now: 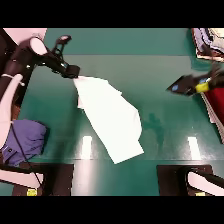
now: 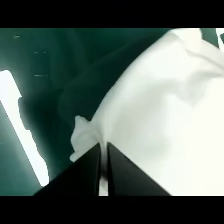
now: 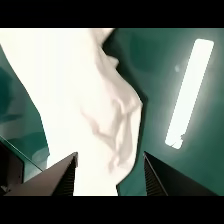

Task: Fold the shirts.

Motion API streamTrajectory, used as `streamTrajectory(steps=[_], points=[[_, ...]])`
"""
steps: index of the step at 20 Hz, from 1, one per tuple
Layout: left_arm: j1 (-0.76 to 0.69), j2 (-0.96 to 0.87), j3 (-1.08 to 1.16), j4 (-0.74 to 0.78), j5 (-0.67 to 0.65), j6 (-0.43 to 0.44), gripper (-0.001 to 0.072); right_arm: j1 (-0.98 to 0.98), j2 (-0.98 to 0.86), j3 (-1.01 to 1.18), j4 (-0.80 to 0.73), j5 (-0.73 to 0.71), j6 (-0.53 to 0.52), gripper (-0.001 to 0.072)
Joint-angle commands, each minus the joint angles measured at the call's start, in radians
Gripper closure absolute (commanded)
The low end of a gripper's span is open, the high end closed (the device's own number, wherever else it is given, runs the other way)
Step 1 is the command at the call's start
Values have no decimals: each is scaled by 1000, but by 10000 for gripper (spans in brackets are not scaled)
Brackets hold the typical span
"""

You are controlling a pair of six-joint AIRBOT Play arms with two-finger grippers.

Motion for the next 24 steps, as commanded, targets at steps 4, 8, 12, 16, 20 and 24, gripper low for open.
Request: streamTrajectory(steps=[4,8,12,16,20,24], points=[[9,97,0,37,-71,16,679,186,-179,-279,92,-284,-67,240],[9,97,0,36,-76,16,679,315,-338,-186,164,-348,-91,264],[9,97,0,35,-77,16,679,414,-454,-68,164,-354,-89,280],[9,98,0,35,-85,16,679,438,-492,-35,158,-370,-90,618],[9,134,1,58,-60,8,681,388,-438,-35,155,-377,-90,696],[9,306,21,115,43,-11,680,240,-214,22,114,-369,-86,697]])
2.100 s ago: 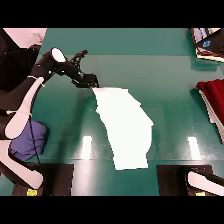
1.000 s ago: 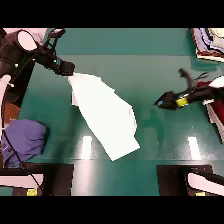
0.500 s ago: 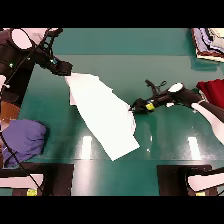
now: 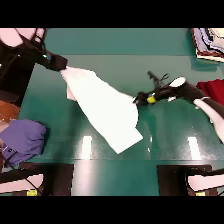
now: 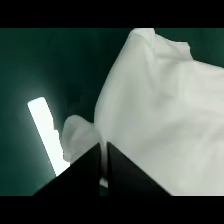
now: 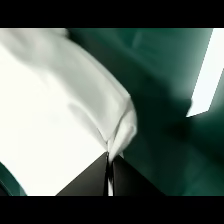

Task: Fold the shirts.

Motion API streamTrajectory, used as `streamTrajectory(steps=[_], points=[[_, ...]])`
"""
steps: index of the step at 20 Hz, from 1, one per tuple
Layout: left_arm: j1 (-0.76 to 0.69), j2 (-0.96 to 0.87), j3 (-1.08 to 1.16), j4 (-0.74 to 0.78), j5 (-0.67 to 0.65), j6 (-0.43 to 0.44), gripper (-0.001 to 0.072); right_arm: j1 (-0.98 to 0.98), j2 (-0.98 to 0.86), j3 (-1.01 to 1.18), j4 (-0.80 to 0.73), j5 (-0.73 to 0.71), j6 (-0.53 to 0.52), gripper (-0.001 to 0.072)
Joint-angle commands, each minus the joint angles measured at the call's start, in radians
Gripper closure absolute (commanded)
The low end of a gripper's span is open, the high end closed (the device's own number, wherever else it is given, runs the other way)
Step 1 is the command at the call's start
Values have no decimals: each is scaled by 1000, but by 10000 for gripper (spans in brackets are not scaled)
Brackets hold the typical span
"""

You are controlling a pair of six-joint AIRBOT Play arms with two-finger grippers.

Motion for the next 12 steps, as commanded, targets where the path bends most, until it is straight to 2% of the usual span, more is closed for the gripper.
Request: streamTrajectory(steps=[1,4,9,12], points=[[1,142,21,31,76,-16,680,-118,182,80,-45,11,4,697],[1,280,30,-36,81,-15,679,-196,331,250,-92,19,5,697],[1,454,31,-167,82,-14,680,-225,468,502,-170,87,9,697],[1,498,110,-239,0,-14,680,-225,515,621,-273,192,68,697]])
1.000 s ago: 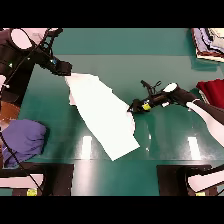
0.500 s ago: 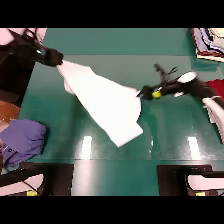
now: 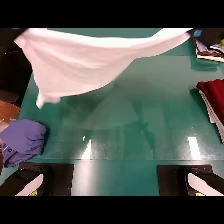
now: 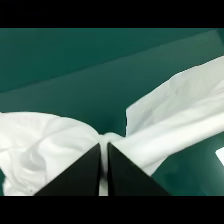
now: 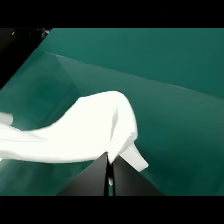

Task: Fold the shirts.

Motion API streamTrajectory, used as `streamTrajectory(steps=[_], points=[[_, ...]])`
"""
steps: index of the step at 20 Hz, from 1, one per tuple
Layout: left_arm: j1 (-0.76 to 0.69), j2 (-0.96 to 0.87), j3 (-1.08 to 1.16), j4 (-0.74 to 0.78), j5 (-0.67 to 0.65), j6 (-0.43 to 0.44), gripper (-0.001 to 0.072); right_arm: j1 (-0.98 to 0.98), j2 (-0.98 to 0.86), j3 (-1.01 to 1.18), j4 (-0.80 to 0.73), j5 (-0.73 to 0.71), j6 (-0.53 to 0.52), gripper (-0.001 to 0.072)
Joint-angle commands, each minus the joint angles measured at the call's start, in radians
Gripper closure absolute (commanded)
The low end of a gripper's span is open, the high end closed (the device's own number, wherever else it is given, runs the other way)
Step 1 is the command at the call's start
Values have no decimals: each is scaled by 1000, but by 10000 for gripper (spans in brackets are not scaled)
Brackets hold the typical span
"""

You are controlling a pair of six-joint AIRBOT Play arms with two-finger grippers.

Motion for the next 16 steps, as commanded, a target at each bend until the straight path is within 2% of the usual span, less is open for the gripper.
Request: streamTrajectory(steps=[1,5,9,11,13,16], points=[[0,52,111,-112,-114,0,680,-9,66,148,-126,121,69,696],[0,39,161,-162,-173,26,680,-8,60,197,-226,269,167,697],[0,-68,6,-168,-204,26,680,-8,-39,59,-224,324,191,697],[-1,-147,-124,-173,-203,26,679,-8,-118,-24,-225,307,190,697],[-1,-254,-267,-187,-158,31,679,-17,-203,-100,-225,224,179,697],[-1,-426,-401,-270,-53,105,679,-39,-322,-156,-224,96,179,697]])
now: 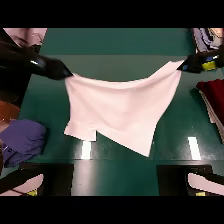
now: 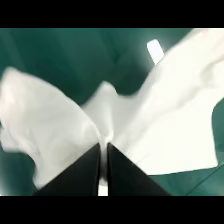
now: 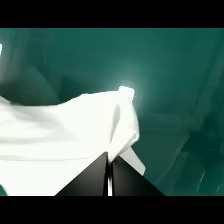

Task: Fold the shirts.

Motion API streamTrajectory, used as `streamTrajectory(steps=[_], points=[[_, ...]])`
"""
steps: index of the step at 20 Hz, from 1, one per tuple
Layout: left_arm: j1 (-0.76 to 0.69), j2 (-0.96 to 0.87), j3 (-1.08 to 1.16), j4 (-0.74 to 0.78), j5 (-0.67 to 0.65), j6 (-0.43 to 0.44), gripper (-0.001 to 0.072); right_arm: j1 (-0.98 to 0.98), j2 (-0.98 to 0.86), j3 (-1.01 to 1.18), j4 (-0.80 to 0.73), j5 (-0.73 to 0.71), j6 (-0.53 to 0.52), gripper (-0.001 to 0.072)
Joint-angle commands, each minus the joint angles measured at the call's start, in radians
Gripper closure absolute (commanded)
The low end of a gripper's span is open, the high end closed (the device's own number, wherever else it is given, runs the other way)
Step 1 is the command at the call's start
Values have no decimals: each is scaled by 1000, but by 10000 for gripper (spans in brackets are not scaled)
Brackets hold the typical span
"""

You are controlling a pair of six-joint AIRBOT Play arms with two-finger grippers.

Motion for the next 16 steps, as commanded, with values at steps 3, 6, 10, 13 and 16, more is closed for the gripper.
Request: streamTrajectory(steps=[3,6,10,13,16], points=[[-1,-283,-147,-151,147,108,678,-34,-181,-65,0,-171,1,696],[-1,-309,-146,-147,185,109,275,-50,-198,-65,0,-224,1,695],[6,-309,-14,70,81,96,206,-84,-196,-65,6,-209,1,264],[65,-296,84,126,-61,80,206,-139,-176,-66,8,-100,-15,219],[139,-242,0,125,-80,73,206,-198,-126,-68,7,1,-45,219]])
